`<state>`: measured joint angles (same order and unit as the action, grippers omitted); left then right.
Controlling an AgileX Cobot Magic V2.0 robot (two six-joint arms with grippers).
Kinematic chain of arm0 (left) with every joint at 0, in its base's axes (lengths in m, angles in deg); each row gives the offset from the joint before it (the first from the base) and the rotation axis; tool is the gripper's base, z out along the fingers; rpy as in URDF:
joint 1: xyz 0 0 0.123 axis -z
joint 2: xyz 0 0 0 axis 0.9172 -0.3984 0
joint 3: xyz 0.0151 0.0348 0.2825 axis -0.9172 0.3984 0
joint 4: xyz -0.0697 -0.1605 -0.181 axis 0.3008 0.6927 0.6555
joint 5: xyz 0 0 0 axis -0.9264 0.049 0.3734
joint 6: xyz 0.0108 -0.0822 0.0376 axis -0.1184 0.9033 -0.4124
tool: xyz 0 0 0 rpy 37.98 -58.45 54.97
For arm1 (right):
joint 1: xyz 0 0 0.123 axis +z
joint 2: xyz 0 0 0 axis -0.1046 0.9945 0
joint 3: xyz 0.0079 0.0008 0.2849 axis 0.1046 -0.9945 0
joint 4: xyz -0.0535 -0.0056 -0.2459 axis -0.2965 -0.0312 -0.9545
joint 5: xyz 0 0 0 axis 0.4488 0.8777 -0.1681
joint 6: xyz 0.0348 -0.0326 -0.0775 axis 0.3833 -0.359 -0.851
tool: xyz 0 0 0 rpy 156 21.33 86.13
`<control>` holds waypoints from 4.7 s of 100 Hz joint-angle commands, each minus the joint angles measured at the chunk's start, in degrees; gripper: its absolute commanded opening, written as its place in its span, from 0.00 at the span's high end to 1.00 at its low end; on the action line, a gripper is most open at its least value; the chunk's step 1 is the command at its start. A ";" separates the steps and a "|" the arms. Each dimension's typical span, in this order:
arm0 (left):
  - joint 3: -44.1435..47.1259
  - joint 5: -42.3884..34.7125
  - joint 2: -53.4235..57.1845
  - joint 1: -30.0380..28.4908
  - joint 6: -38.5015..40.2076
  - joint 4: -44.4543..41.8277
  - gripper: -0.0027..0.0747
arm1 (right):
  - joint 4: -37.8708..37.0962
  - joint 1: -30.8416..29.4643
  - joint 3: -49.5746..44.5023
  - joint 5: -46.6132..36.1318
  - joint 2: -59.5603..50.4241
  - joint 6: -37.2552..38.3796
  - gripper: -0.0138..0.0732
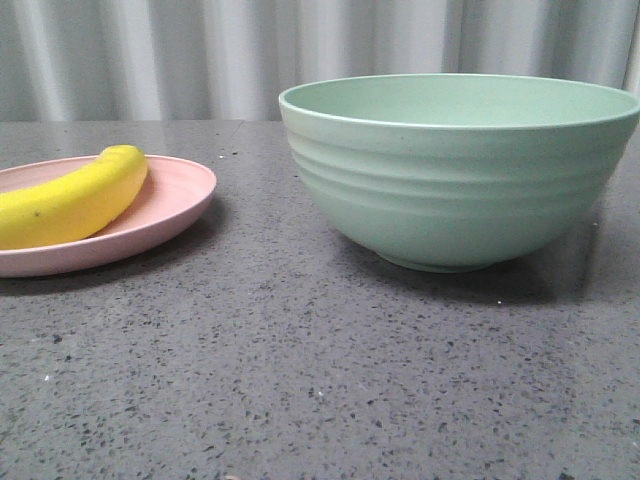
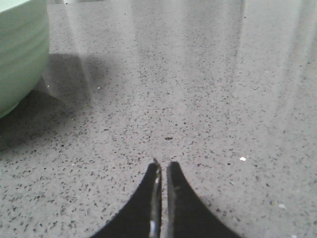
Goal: Transfer banana from pink plate to green bowl
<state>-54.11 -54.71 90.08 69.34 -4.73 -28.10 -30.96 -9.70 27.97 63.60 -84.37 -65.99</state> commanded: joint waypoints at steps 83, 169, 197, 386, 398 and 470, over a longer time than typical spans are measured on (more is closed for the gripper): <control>0.50 -11.32 1.65 -0.14 0.26 0.24 0.99 | -0.55 -0.33 -1.21 -13.61 -1.30 -0.37 0.91; 0.50 -13.31 1.65 -0.14 0.26 0.47 0.99 | -0.55 -0.33 -1.21 -13.71 -1.30 -0.37 0.91; -0.89 -12.57 1.65 -0.14 0.26 5.20 0.99 | -0.14 -0.33 0.21 -13.31 -1.30 -0.37 0.91; -44.61 5.93 -53.91 8.65 -1.38 14.86 0.33 | 1.40 -0.33 22.11 -5.78 26.22 -0.37 0.91; -47.47 8.61 -59.36 13.62 -3.09 14.86 0.33 | 1.40 -0.33 22.11 -5.78 26.22 -0.37 0.91; -53.26 20.60 -76.99 19.47 -5.83 10.04 0.33 | 1.44 -0.33 22.11 -5.18 26.22 -0.37 0.91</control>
<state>-105.44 -32.71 12.48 88.34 -10.31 -17.92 -29.41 -9.70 48.34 62.47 -58.80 -65.99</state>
